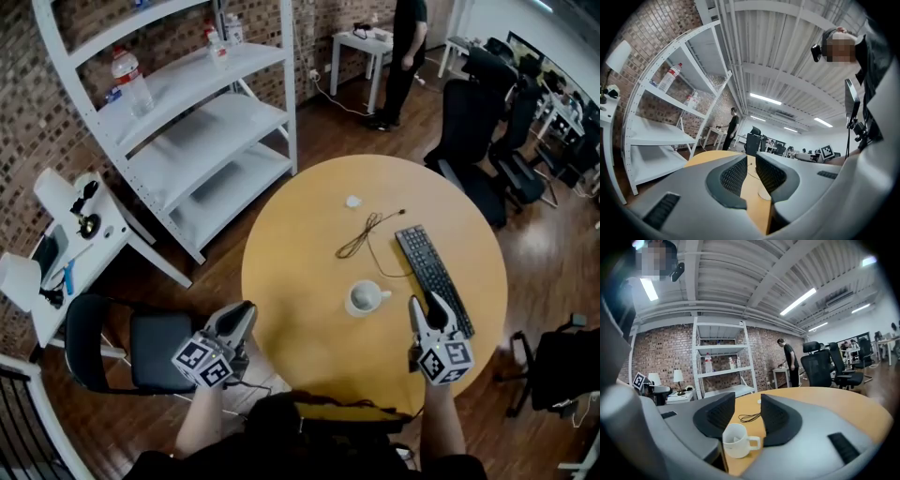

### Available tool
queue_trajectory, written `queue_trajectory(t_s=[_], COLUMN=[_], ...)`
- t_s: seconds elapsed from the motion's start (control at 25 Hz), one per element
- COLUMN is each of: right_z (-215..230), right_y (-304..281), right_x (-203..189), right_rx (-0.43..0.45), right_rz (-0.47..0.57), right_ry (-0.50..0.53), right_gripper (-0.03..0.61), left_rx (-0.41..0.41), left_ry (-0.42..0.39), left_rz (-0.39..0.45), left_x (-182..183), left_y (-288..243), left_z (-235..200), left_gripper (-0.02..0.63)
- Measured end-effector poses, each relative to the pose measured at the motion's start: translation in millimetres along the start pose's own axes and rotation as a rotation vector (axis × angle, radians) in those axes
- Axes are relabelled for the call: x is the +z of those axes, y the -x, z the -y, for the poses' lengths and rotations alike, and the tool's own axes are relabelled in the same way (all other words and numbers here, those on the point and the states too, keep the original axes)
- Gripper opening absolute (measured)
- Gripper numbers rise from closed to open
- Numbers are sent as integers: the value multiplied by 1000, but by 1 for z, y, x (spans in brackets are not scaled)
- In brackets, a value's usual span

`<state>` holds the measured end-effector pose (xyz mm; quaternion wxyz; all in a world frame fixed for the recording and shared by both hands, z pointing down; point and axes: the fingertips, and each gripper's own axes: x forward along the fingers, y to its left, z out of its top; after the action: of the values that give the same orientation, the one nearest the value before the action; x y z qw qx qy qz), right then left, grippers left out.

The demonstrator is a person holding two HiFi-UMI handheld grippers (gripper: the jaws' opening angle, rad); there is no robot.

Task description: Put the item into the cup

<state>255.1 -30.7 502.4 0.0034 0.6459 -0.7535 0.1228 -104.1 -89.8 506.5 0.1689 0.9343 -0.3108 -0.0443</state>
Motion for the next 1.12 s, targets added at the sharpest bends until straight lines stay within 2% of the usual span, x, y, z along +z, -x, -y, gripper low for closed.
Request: queue_trajectory(t_s=[0.2,0.32,0.44,0.64,0.84,1.12], right_z=[31,44,54,59,55,49], right_y=[66,104,132,155,157,138], right_x=[-3,-7,-7,-13,-17,-13], right_rx=[-176,-265,-322,-351,-348,-300], right_rz=[16,31,54,78,64,57], right_ry=[61,35,11,-20,-31,-35], right_gripper=[79,11,9,9,9,9], left_rx=[-109,-162,-194,-237,-274,-220], left_ry=[-31,-30,-38,-58,-48,-31], left_rz=[-1,-9,-20,-17,-28,-28], left_x=[8,6,2,9,6,3], left_y=[-39,-57,-74,-95,-94,-76], left_z=[26,42,56,70,78,59], left_gripper=[58,58,58,58,57,58])
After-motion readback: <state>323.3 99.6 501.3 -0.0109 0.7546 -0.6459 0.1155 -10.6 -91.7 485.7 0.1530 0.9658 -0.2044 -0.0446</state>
